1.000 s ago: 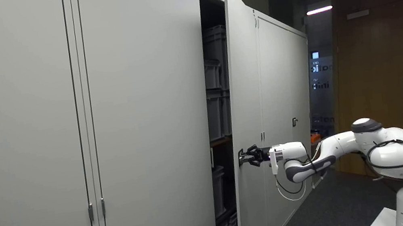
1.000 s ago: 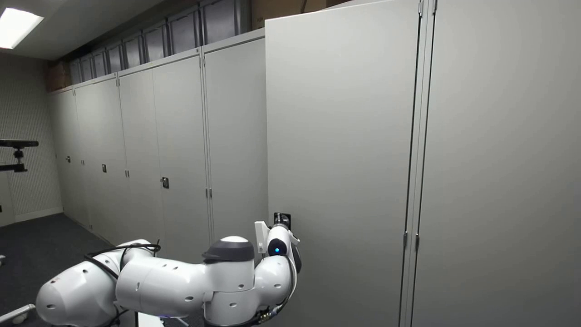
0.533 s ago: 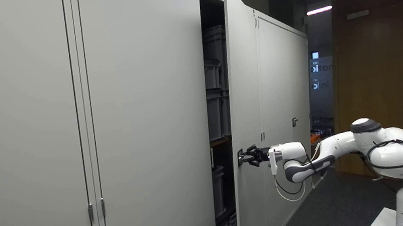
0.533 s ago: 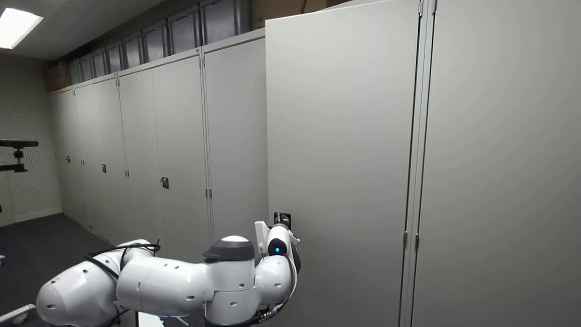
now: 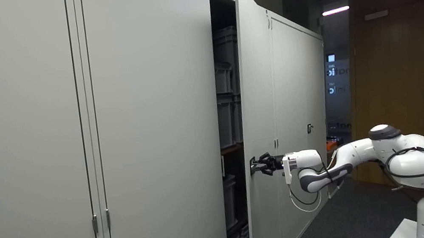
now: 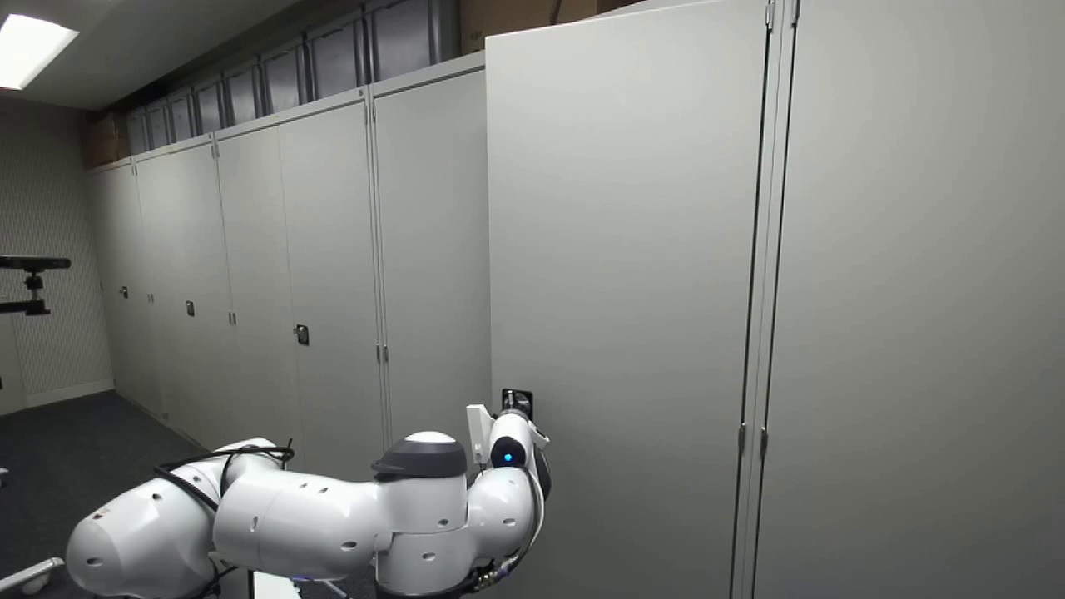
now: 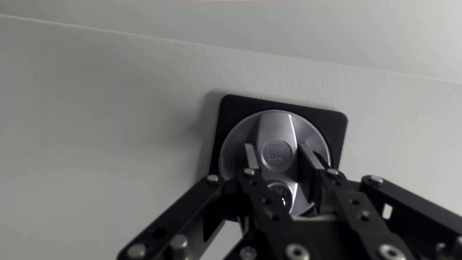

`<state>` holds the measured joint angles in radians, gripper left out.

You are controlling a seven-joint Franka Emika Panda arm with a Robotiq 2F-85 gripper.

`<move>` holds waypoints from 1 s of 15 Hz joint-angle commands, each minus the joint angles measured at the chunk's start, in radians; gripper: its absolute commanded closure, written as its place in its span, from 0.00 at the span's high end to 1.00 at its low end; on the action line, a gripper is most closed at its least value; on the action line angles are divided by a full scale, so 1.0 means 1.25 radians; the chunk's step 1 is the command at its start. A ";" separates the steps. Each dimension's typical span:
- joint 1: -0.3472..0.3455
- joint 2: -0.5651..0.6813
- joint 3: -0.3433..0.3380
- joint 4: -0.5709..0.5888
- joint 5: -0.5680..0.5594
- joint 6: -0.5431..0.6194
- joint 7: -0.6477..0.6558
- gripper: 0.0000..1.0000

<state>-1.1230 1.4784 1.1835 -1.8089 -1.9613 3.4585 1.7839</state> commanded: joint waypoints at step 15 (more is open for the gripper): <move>-0.005 0.000 0.048 -0.064 0.019 0.008 0.031 0.08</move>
<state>-1.1236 1.4786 1.1873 -1.8159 -1.9549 3.4513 1.7898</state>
